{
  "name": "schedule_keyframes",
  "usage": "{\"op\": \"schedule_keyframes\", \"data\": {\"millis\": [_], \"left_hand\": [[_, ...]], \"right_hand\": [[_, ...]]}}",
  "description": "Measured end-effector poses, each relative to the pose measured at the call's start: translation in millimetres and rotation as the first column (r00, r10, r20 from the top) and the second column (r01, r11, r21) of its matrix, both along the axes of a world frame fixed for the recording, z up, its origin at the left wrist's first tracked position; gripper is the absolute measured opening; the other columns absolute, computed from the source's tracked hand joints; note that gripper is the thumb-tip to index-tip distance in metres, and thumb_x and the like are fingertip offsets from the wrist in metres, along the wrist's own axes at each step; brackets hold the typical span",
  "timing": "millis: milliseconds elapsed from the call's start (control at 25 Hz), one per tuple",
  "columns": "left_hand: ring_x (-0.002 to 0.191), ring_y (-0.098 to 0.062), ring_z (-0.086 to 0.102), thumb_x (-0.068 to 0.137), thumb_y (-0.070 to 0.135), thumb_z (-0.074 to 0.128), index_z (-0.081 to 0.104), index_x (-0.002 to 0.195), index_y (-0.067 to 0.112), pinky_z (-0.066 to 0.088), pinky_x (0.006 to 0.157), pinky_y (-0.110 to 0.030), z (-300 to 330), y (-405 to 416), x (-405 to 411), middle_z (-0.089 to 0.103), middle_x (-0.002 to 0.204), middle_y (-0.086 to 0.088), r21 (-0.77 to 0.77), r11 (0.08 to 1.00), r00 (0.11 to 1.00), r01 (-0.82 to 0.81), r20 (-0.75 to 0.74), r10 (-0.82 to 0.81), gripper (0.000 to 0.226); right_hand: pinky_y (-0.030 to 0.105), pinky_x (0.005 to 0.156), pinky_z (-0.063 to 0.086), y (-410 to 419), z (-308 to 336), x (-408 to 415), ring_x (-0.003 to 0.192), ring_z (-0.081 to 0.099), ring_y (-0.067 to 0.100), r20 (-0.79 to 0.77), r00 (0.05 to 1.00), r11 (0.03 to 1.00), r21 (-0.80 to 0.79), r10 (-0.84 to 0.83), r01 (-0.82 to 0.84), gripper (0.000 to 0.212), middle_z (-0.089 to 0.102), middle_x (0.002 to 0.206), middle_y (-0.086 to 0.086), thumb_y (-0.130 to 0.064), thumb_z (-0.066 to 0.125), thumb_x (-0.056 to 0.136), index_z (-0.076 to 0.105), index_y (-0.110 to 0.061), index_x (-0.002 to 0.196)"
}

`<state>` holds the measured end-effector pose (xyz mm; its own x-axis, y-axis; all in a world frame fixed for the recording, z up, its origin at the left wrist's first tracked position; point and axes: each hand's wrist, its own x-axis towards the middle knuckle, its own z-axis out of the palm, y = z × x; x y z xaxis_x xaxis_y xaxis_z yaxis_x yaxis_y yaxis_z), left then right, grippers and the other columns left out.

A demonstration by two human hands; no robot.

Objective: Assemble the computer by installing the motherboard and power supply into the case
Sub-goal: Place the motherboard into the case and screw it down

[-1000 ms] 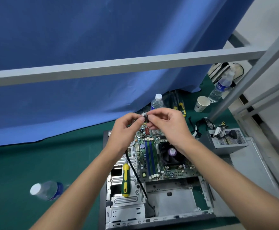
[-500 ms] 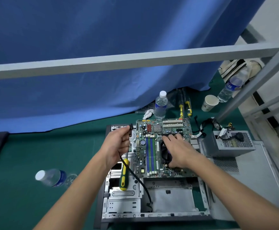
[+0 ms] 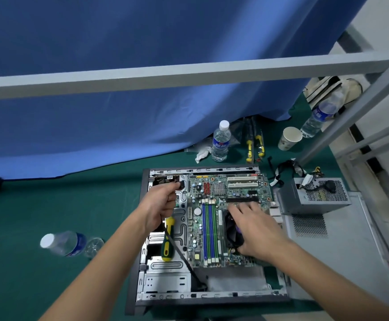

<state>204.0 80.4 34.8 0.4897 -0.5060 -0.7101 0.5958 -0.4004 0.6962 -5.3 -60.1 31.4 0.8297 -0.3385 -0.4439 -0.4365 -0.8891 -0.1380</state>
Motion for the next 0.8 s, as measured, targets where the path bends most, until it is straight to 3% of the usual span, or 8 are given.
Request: {"op": "schedule_keyframes", "data": {"millis": [280, 440, 560, 680, 800], "left_hand": [[0.041, -0.007, 0.017, 0.1, 0.018, 0.052, 0.049, 0.093, 0.015, 0.015, 0.033, -0.017, -13, -4, 1, 0.028, 0.053, 0.008, 0.032, 0.999, 0.999, 0.039, -0.01, -0.038, 0.009], [0.041, -0.008, 0.018, 0.1, 0.017, 0.052, 0.046, 0.084, 0.017, 0.015, 0.035, -0.017, -21, -4, 2, 0.035, 0.053, 0.007, 0.073, 0.997, 0.999, 0.036, 0.005, -0.036, 0.016], [0.039, -0.007, 0.023, 0.098, 0.017, 0.056, 0.053, 0.082, 0.013, 0.018, 0.035, -0.017, -24, -6, 3, 0.049, 0.06, 0.003, 0.085, 0.995, 0.999, 0.045, 0.016, -0.047, 0.017], [0.039, -0.006, 0.028, 0.097, 0.018, 0.059, 0.063, 0.098, 0.008, 0.021, 0.035, -0.017, -29, -8, 1, 0.064, 0.074, 0.0, 0.083, 0.994, 0.997, 0.07, 0.012, -0.072, 0.01], [0.041, -0.005, 0.032, 0.095, 0.018, 0.063, 0.069, 0.101, 0.01, 0.024, 0.035, -0.017, -31, -7, -3, 0.071, 0.088, -0.003, 0.03, 0.993, 0.993, 0.11, -0.047, -0.108, 0.011]], "right_hand": [[0.042, 0.095, 0.051, 15, -2, -13, 0.129, 0.035, 0.027, -0.032, 0.999, 1.0, 0.005, 0.008, -0.007, 0.099, 0.042, 0.14, 0.005, -0.029, 0.085, 0.069, 0.023, -0.019, 0.145], [0.043, 0.098, 0.048, 16, -1, -9, 0.13, 0.033, 0.028, -0.054, 0.998, 0.999, 0.049, 0.025, -0.022, 0.101, 0.039, 0.141, 0.004, -0.032, 0.087, 0.068, 0.022, -0.02, 0.144], [0.044, 0.105, 0.043, 9, 3, -5, 0.131, 0.034, 0.024, -0.099, 0.995, 0.99, 0.14, 0.007, 0.007, 0.102, 0.039, 0.142, 0.001, -0.048, 0.083, 0.069, 0.021, -0.022, 0.147], [0.04, 0.112, 0.037, -1, 12, 3, 0.131, 0.042, 0.02, -0.055, 0.996, 0.973, 0.213, -0.076, 0.086, 0.085, 0.044, 0.144, -0.001, -0.06, 0.061, 0.083, 0.026, -0.022, 0.149], [0.034, 0.11, 0.04, -8, 17, 17, 0.127, 0.049, 0.015, 0.144, 0.975, 0.965, 0.226, -0.171, 0.136, 0.062, 0.052, 0.139, -0.002, -0.048, 0.056, 0.095, 0.037, -0.02, 0.147]]}}
